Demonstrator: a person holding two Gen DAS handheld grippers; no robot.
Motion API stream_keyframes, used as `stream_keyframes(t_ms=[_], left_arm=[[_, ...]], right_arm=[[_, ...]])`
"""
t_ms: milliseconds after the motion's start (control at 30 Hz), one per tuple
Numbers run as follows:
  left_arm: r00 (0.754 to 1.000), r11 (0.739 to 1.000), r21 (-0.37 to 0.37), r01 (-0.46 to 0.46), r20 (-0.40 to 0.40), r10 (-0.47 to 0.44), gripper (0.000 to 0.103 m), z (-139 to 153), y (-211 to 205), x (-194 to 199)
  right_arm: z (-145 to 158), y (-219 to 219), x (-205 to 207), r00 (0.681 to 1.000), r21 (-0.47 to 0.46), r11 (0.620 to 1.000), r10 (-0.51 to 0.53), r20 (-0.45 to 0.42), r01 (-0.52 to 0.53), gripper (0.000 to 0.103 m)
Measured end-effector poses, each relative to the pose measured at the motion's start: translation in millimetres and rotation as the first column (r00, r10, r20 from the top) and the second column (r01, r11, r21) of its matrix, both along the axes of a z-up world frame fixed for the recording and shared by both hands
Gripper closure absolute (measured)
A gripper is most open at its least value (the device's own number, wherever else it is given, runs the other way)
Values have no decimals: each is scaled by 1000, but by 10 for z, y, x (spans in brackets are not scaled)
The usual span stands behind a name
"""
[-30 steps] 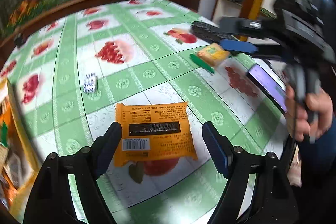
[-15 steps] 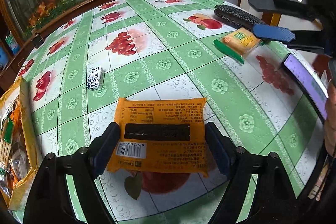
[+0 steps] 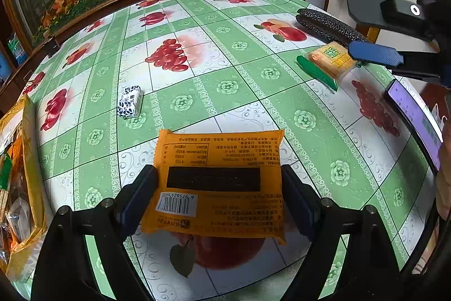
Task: Organize snacks
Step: 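Grasp the large orange snack bag with left tool and lift it, then grasp the yellow WEIDAN biscuit pack with right tool while left tool holds the orange bag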
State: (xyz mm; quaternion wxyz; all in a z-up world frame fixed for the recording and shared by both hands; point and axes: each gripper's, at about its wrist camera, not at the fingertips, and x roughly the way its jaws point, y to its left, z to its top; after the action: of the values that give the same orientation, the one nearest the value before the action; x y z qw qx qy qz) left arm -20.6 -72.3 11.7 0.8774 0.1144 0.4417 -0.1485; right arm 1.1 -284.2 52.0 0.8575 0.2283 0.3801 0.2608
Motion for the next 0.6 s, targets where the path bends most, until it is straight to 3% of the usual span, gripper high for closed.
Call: stream_keyframes(t_ms=[167,333,533,600], left_arm=[[1000,1000,-27,-13,1,13,24,21,71,0],[1000,994,-101,-31,-6,31,26,78,264,-36],[998,982,-178,-63,16,66,26,187,582,-99],[997,979,-188,-73,25,79,26,208,665,-118]], right_arm=[[-36,-52,107,999,-20,999,-41,-26,40,20],[-107,-97,314,992,-109,989,-111,-56,104,19],[-210,-57,497,983,-256,954,-177,-50,158,20],[-210,9,515,979,-342,923,-201,-33,178,19]])
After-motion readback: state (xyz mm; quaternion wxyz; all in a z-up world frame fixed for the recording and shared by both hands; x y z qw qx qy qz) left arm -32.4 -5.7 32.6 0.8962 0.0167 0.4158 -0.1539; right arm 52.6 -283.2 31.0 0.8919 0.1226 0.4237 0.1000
